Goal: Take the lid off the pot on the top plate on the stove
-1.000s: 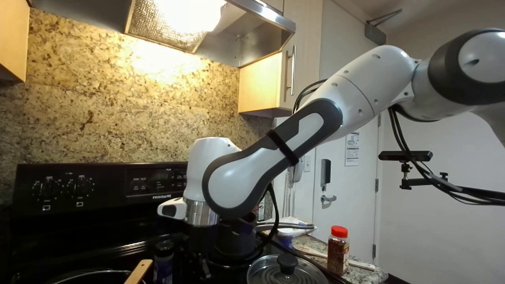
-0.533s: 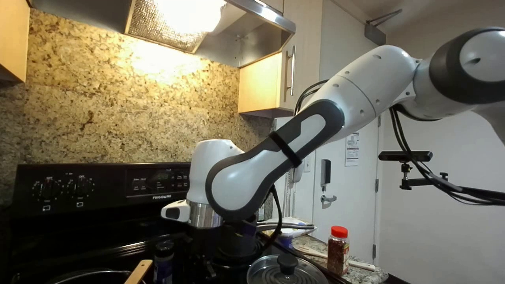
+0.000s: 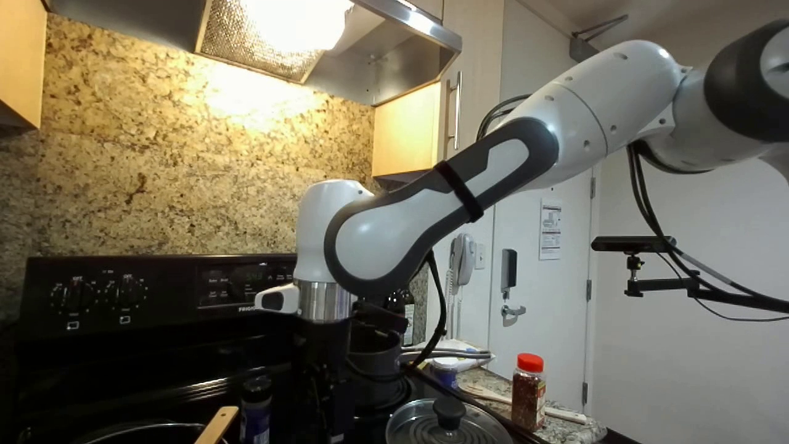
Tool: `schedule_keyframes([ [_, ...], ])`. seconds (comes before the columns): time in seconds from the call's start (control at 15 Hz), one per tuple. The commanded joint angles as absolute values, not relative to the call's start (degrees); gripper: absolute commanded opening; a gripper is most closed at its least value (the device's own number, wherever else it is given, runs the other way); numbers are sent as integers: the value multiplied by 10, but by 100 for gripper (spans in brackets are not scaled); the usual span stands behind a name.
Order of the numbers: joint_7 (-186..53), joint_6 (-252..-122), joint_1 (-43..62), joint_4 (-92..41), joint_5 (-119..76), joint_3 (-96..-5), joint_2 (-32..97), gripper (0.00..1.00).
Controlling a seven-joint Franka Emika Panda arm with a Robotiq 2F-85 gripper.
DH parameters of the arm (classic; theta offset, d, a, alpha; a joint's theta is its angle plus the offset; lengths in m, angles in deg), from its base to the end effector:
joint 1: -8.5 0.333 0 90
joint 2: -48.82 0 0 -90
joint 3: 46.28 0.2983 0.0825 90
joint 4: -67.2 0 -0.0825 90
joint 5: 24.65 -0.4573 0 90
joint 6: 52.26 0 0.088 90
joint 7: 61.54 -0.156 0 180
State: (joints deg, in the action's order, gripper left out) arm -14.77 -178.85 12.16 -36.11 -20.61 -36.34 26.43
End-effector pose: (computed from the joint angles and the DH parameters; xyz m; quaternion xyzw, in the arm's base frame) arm 0.6825 0.1578 0.2267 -0.8573 -0.5148 -0.0119 0.0009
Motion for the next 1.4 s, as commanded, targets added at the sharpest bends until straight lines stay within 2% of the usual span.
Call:
schedule_keyframes([
  [0.0,-192,-1733,138,-375,-193,-367,314,100],
  [0.67,-398,-1826,131,-614,-240,-395,553,100],
  [0.93,-452,-1776,136,-664,-239,-410,647,100],
  [1.33,-431,-1668,144,-660,-274,-447,725,100],
])
